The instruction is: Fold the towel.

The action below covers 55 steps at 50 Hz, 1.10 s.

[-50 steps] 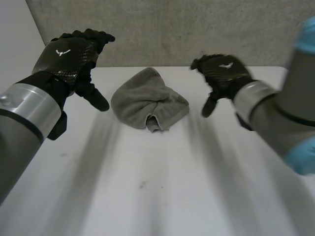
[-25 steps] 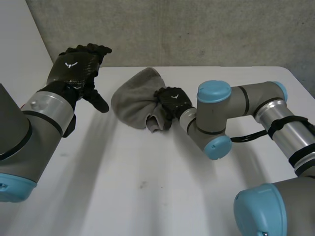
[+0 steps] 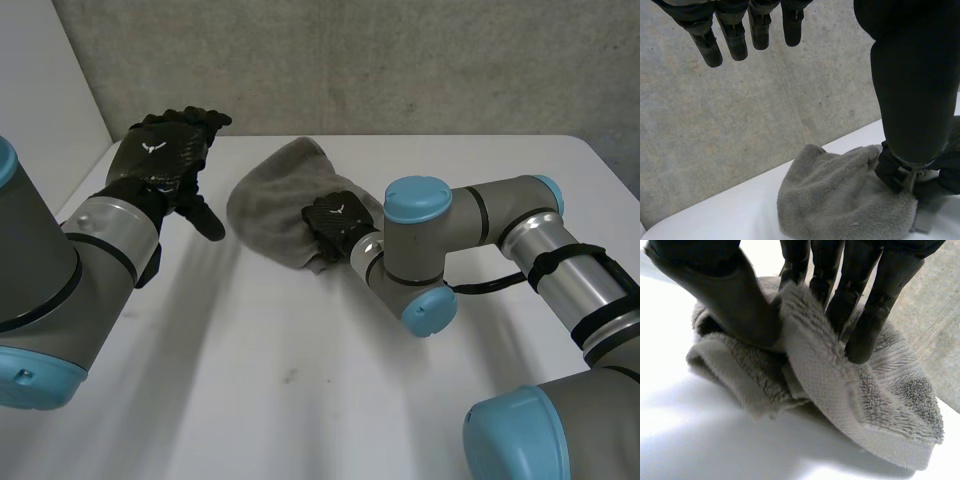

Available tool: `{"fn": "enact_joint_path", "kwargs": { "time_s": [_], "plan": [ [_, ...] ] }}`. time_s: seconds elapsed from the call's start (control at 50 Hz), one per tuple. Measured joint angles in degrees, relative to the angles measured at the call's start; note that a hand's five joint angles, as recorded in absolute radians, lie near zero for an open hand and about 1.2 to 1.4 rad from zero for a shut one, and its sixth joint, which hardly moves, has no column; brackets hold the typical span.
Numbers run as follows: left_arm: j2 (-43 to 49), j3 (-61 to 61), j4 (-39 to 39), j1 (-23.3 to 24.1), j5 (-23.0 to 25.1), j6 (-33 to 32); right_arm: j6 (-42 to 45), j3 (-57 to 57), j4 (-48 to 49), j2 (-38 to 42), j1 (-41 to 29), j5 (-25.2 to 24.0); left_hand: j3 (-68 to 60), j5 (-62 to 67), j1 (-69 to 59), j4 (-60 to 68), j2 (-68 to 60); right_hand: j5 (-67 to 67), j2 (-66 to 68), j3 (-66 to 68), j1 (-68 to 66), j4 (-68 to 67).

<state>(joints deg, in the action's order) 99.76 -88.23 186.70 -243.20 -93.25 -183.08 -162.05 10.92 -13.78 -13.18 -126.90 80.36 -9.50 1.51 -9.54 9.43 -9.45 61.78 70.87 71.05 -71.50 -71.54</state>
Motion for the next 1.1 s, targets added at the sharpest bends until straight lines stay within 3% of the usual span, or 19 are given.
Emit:
{"fn": "enact_joint_path", "kwargs": {
  "time_s": [0.24, 0.38, 0.48, 0.76, 0.96, 1.1],
  "plan": [
    [1.65, -0.74, 0.01, 0.0, 0.0, -0.07, 2.44, 3.44, -4.69, -5.22, -2.05, 0.8, 0.0, 0.0, 0.0, 0.0, 0.0, 5.1, 3.69, 4.46, -4.11, -5.24],
    [4.98, -0.75, -0.01, 0.0, 0.06, -0.16, 4.05, 16.06, -14.43, -16.61, -2.93, 0.66, 0.0, 0.0, 0.0, 0.0, 0.0, 5.1, 3.69, 4.46, -4.87, -5.24],
    [8.03, -0.47, -0.02, 0.0, 0.09, -0.21, 4.37, 33.71, -16.99, -30.17, -2.59, 0.14, 0.0, 0.0, 0.0, 0.0, 0.0, 5.1, 3.69, 4.46, -4.9, -5.24],
    [13.59, -1.11, -0.14, 0.22, 0.16, -0.32, 9.48, 81.35, -8.66, -66.4, -2.35, -1.27, 0.0, 0.0, 0.0, 0.0, 0.0, 5.1, 3.69, 4.46, -4.92, -5.24],
    [13.38, -4.25, -0.96, 4.44, 0.98, 0.21, 9.42, 91.99, -1.27, -79.43, 3.37, -2.19, -0.12, 0.0, -0.18, 0.12, 0.0, 5.1, 3.69, 4.46, -4.92, -5.24],
    [11.79, -7.4, -1.0, 9.89, 1.4, 1.06, 5.16, 92.56, 7.6, -81.35, 8.88, -2.2, -0.53, 0.0, -0.21, 0.59, 0.0, 5.1, 3.94, 4.46, -4.93, -5.24]
  ]
}}
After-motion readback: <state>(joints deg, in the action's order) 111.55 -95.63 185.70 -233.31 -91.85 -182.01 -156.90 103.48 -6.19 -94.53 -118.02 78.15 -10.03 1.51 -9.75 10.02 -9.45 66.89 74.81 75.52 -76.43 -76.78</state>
